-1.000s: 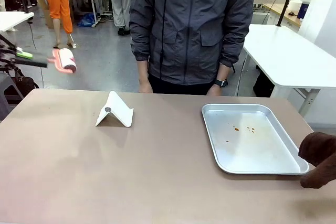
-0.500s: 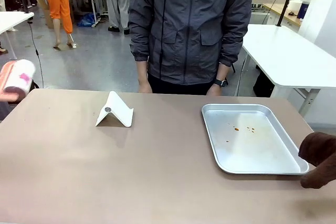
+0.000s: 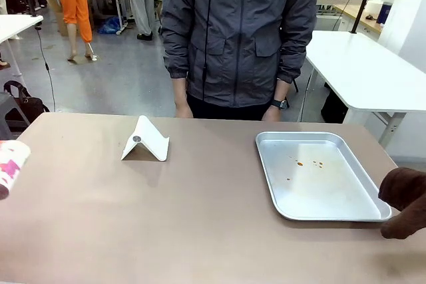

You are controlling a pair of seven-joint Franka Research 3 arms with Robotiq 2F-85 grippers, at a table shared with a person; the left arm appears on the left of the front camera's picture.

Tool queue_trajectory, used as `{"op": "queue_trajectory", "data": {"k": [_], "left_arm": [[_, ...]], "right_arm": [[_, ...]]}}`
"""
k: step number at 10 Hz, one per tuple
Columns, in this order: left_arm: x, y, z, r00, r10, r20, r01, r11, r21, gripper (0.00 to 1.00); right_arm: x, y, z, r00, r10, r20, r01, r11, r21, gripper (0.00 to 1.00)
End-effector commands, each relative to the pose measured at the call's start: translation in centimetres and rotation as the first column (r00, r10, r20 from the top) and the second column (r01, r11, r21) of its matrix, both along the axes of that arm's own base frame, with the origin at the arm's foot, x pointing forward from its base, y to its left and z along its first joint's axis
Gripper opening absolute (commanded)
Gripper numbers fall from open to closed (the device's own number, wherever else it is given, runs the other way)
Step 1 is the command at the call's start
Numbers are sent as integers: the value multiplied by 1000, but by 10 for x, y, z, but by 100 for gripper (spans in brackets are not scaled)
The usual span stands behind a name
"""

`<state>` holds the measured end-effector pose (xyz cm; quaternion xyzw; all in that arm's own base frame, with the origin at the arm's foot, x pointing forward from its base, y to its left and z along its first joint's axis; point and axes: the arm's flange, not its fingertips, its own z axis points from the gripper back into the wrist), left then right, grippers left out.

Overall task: Clean the surface of the table.
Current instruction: If a person points to the right, clean the right side of the table with your right hand, and if they point to the left, clean the left side with your left hand, then clean the area not pointed to by the person.

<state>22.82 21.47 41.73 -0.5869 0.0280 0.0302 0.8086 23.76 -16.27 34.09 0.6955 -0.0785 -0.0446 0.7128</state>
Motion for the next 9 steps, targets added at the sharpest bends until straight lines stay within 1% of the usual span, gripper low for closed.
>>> {"op": "queue_trajectory", "data": {"k": [1, 9], "left_arm": [[-1, 4, 13, 1000, -10, 15, 10, 1000, -16, 22], [-1, 4, 13, 1000, -10, 15, 10, 1000, -16, 22]], "right_arm": [[-1, 0, 6, 1000, 2, -9, -2, 1000, -3, 0], [-1, 0, 6, 1000, 2, -9, -2, 1000, -3, 0]]}}
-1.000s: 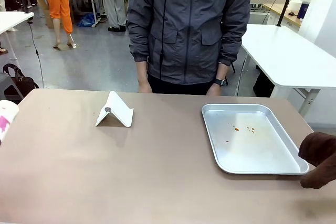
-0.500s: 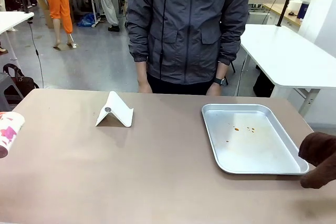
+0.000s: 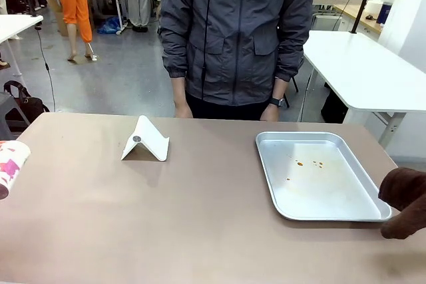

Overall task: Clean the surface of the table.
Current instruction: Clean the area not pointed to by the person.

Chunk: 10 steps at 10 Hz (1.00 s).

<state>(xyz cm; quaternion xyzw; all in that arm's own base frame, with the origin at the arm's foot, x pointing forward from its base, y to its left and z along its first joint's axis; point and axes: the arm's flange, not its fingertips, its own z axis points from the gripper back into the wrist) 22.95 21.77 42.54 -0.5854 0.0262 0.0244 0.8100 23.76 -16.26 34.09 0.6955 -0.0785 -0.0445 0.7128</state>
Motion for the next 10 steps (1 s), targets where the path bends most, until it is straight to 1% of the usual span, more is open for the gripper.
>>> {"op": "queue_trajectory", "data": {"k": [1, 8, 9, 10], "left_arm": [[-2, 1, 5, 1000, -3, 5, 3, 1000, -20, 22], [-2, 1, 5, 1000, -3, 5, 3, 1000, -20, 22], [-2, 1, 5, 1000, -3, 5, 3, 1000, -20, 22], [-2, 1, 5, 1000, -3, 5, 3, 1000, -20, 22]], "right_arm": [[-1, 0, 6, 1000, 2, -9, -2, 1000, -3, 0], [-1, 0, 6, 1000, 2, -9, -2, 1000, -3, 0], [0, 0, 0, 1000, 0, 0, 0, 1000, 0, 7], [14, 14, 12, 1000, 19, 15, -18, 999, -51, 7]]}}
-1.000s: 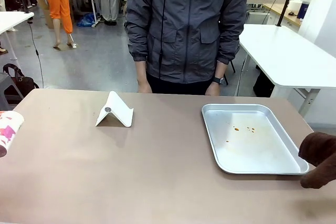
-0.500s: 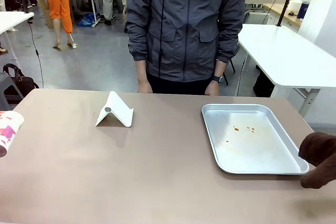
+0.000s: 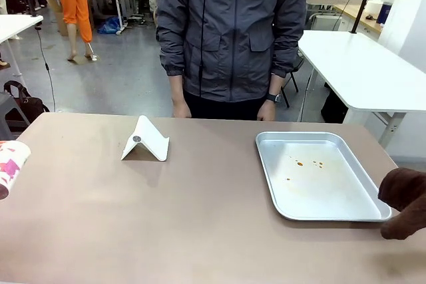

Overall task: Clean the surface of the table.
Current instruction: Clean the area not pointed to by the person.

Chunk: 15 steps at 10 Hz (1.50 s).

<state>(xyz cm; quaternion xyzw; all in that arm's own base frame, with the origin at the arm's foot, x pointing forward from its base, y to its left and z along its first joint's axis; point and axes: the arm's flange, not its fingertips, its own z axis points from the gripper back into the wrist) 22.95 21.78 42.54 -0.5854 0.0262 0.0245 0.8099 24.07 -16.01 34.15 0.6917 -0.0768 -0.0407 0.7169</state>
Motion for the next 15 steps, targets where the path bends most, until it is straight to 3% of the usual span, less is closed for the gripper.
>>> {"op": "queue_trajectory", "data": {"k": [1, 3, 5, 7, 9, 11, 12, 15], "left_arm": [[-2, 1, 5, 1000, -3, 5, 3, 1000, -20, 22], [-2, 1, 5, 1000, -3, 5, 3, 1000, -20, 22], [-2, 1, 5, 1000, -3, 5, 3, 1000, -20, 22], [-2, 1, 5, 1000, -3, 5, 3, 1000, -20, 22], [-2, 1, 5, 1000, -3, 5, 3, 1000, -20, 22], [-2, 1, 5, 1000, -3, 5, 3, 1000, -20, 22], [-2, 1, 5, 1000, -3, 5, 3, 1000, -20, 22], [-2, 1, 5, 1000, -3, 5, 3, 1000, -20, 22]], "right_arm": [[30, 29, 26, 998, 51, 24, -47, 992, -119, 7], [90, 67, 56, 992, 128, 1, -121, 943, -310, 7], [148, 88, 73, 992, 101, -79, -127, 845, -519, 7], [195, 102, 86, 993, 61, -100, -115, 666, -737, 7], [221, 102, 93, 997, -36, -65, -46, 396, -917, 7], [234, 107, 82, 997, -72, 11, 30, 277, -960, 7], [242, 111, 70, 995, -85, 54, 74, 245, -967, 7], [252, 130, 43, 992, -73, 103, 120, 284, -951, 7]]}}
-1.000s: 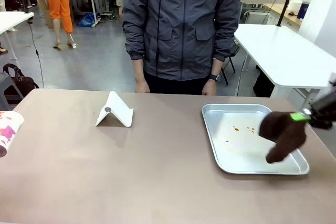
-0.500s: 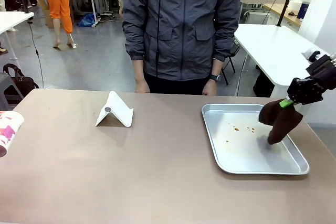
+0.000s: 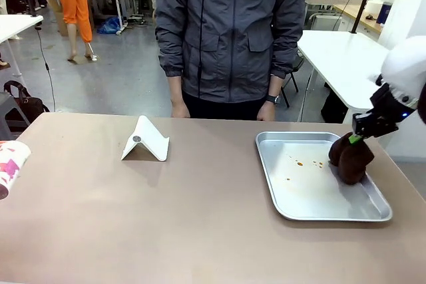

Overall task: Clean the surface of the table.
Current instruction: Clean the area not pointed to by the person.

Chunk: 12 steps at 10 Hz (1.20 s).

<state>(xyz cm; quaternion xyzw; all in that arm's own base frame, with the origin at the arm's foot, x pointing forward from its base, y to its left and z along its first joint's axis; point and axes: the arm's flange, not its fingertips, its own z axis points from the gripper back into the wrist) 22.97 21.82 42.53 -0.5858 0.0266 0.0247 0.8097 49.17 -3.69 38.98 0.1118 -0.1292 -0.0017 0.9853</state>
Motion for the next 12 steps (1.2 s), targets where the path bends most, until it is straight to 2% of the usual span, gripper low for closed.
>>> {"op": "queue_trajectory", "data": {"k": [1, 3, 7, 9, 12], "left_arm": [[-2, 0, 5, 1000, -3, 6, 3, 1000, -19, 22], [-2, 0, 5, 1000, -3, 6, 3, 1000, -19, 22], [-2, 0, 5, 1000, -3, 6, 3, 1000, -19, 22], [-2, 0, 5, 1000, -3, 6, 3, 1000, -19, 22], [-2, 0, 5, 1000, -3, 6, 3, 1000, -19, 22]], "right_arm": [[2, 16, -14, 1000, -18, 15, 17, 999, 45, 7], [2, 38, -34, 999, 34, 0, -34, 997, 73, 7], [6, 77, -74, 990, 102, -100, -78, 973, 215, 7], [3, 98, -85, 984, 153, -92, -124, 956, 266, 7], [-8, 140, -93, 957, 287, -37, -258, 905, 338, 7]]}}
